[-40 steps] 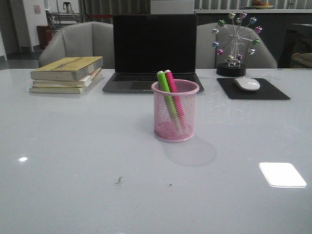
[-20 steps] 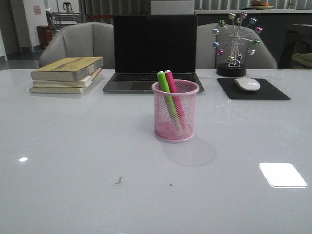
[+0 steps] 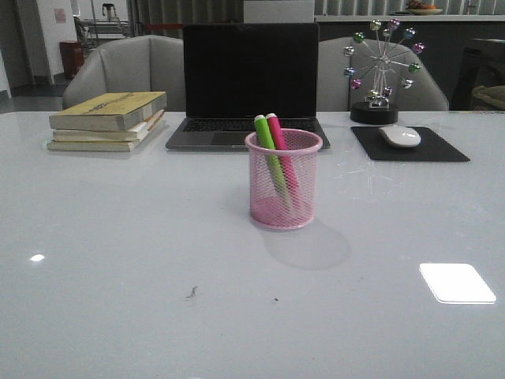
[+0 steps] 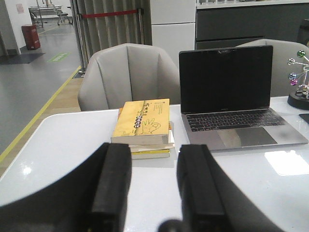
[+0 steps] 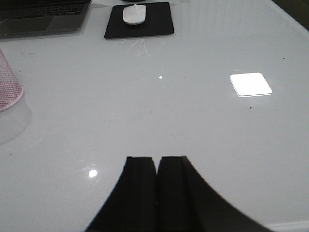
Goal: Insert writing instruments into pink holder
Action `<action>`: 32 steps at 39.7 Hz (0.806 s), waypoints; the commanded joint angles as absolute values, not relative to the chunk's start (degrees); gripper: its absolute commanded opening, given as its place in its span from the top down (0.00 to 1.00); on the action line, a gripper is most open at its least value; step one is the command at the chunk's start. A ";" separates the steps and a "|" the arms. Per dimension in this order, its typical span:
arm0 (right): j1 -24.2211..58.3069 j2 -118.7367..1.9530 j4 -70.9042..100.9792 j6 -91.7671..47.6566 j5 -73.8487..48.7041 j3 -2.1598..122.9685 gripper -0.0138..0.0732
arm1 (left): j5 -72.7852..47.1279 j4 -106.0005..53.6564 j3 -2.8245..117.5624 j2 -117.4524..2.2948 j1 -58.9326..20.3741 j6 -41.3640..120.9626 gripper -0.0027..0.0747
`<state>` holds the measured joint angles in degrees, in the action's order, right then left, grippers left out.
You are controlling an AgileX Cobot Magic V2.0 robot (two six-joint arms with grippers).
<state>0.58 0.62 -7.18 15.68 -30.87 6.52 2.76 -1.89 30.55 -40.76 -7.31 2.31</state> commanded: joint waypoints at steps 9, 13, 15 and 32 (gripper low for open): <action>0.34 1.67 -9.33 15.15 -25.94 7.51 0.76 | 7.54 -1.85 32.40 -40.54 -7.75 2.10 0.56; 0.34 1.67 -15.03 13.72 -21.07 5.29 0.76 | 7.54 -1.85 32.40 -40.54 -7.75 2.10 0.56; 0.34 1.67 -17.94 13.72 -17.00 3.19 0.76 | 7.54 -1.85 32.40 -40.54 -7.75 2.10 0.56; 0.34 1.67 -21.25 13.72 0.95 -1.40 0.76 | 7.54 -1.85 32.40 -40.40 -7.75 2.10 0.56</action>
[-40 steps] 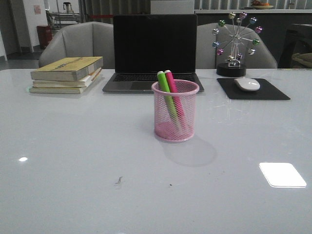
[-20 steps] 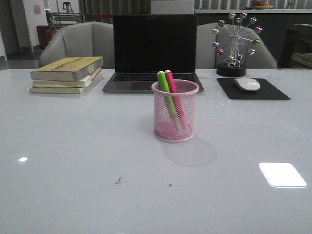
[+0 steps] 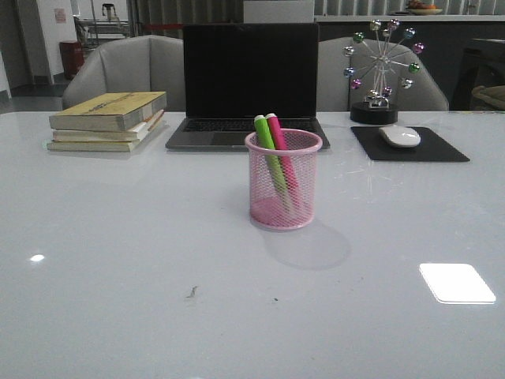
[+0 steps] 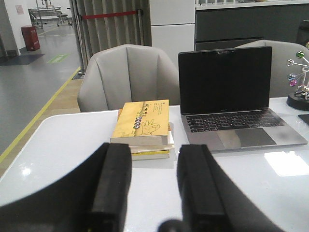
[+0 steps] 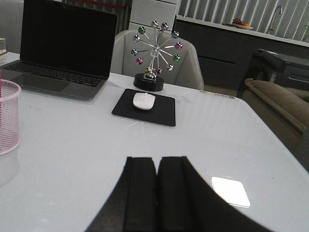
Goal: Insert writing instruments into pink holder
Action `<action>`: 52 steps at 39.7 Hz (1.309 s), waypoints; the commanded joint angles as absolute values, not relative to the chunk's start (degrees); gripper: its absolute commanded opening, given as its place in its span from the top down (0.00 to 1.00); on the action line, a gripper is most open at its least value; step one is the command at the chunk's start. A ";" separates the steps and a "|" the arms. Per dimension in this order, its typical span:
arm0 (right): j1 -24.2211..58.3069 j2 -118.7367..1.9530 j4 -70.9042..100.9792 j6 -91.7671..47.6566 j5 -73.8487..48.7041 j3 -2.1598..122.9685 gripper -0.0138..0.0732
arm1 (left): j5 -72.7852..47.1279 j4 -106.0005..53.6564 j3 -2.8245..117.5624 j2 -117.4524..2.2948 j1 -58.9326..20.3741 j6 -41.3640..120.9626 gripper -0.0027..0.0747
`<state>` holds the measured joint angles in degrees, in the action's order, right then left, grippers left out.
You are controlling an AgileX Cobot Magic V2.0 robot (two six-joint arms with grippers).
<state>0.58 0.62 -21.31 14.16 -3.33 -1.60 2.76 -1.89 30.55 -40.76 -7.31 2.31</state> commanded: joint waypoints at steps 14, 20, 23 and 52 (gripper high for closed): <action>0.34 1.67 -21.25 13.72 -2.58 -1.40 0.76 | 7.54 -1.78 32.40 -40.40 -7.75 2.10 0.56; 0.34 1.67 -21.25 13.72 -2.58 -1.40 0.76 | 7.54 -1.78 32.40 -40.40 -7.75 2.10 0.56; 0.34 1.67 -21.25 13.72 -2.58 -1.40 0.76 | 7.54 -1.78 32.40 -40.40 -7.75 2.10 0.56; 0.34 1.67 -21.25 13.72 -2.58 -1.40 0.76 | 7.48 -1.78 32.40 -40.52 -7.75 2.22 0.56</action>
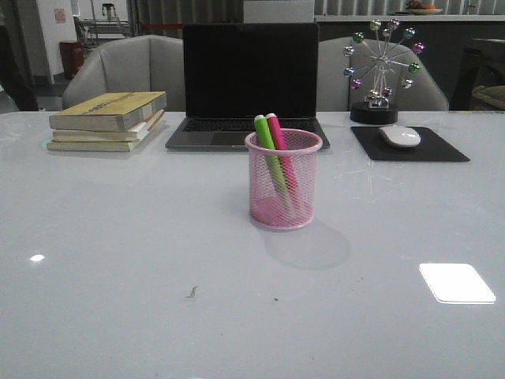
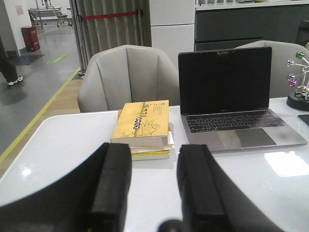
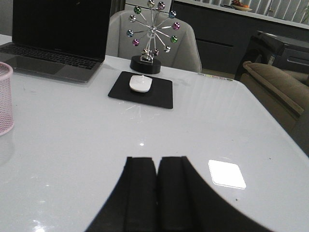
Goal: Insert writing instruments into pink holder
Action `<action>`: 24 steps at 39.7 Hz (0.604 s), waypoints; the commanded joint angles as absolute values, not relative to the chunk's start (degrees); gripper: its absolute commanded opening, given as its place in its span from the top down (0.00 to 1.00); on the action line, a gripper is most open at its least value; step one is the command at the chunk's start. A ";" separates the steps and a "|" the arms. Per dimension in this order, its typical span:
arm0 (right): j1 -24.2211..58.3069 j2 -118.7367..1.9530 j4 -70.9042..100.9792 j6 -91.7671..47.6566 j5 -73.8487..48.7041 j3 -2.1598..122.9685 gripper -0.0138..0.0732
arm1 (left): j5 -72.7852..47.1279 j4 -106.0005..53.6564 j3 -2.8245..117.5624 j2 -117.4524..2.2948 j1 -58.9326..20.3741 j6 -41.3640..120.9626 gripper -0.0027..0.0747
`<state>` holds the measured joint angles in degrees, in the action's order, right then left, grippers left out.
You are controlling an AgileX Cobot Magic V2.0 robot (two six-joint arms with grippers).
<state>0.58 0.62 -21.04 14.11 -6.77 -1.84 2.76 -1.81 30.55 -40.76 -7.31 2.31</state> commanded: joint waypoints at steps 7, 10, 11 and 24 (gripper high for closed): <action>0.34 1.67 -21.25 13.72 -2.58 -1.40 0.76 | 7.48 -1.78 32.40 -40.52 -7.75 2.22 0.60; 0.34 1.67 -21.25 13.72 -2.58 -1.40 0.76 | 7.48 -1.99 32.40 -40.52 -7.75 2.22 0.70; 0.34 1.67 -21.25 13.72 -2.58 -1.40 0.76 | 7.48 -1.99 32.40 -40.52 -7.75 2.22 0.75; 0.34 1.67 -21.25 13.72 -2.58 -1.40 0.76 | 5.16 -1.88 32.28 -37.35 -7.31 2.22 0.83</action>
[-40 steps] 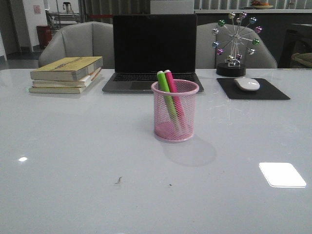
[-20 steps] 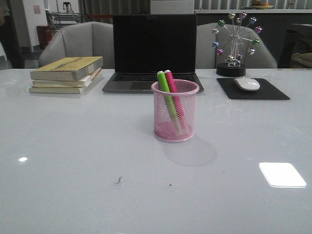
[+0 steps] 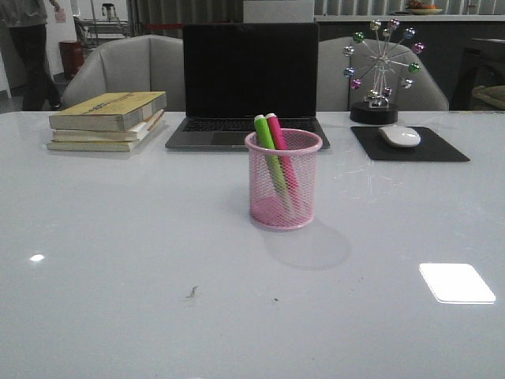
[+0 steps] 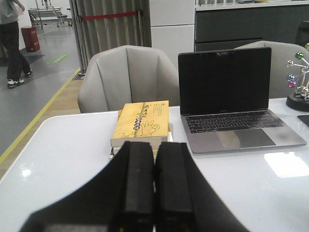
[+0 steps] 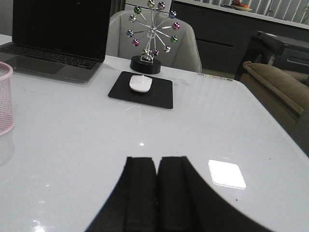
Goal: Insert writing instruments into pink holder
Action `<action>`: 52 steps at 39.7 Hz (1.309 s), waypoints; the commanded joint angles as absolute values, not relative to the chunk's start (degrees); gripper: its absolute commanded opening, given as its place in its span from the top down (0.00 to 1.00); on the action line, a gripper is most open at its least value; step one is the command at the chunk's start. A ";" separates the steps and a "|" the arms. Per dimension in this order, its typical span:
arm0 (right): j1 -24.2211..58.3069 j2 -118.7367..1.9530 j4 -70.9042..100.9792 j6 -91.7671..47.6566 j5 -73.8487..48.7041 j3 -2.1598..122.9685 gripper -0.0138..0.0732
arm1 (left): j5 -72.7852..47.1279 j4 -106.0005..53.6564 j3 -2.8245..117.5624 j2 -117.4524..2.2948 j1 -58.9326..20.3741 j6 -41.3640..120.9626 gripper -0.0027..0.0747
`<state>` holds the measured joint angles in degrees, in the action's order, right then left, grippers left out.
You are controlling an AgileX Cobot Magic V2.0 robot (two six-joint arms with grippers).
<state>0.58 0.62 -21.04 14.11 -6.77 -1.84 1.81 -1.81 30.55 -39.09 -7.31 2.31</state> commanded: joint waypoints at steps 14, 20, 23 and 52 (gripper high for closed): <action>0.34 1.67 -21.25 13.72 -2.58 -1.40 0.76 | 3.05 -0.77 24.98 -26.32 -5.19 2.22 0.83; 0.34 1.67 -21.25 13.72 -2.58 -1.40 0.76 | 3.05 -0.91 19.16 -19.89 -5.19 2.22 0.83; 0.34 1.67 -21.25 13.72 -2.58 -1.40 0.76 | 3.16 -0.91 15.89 -16.46 -5.19 2.22 0.83; 0.34 1.67 -21.25 13.72 -2.58 -1.40 0.76 | 0.72 -4.15 -1.07 1.52 -2.84 2.22 0.83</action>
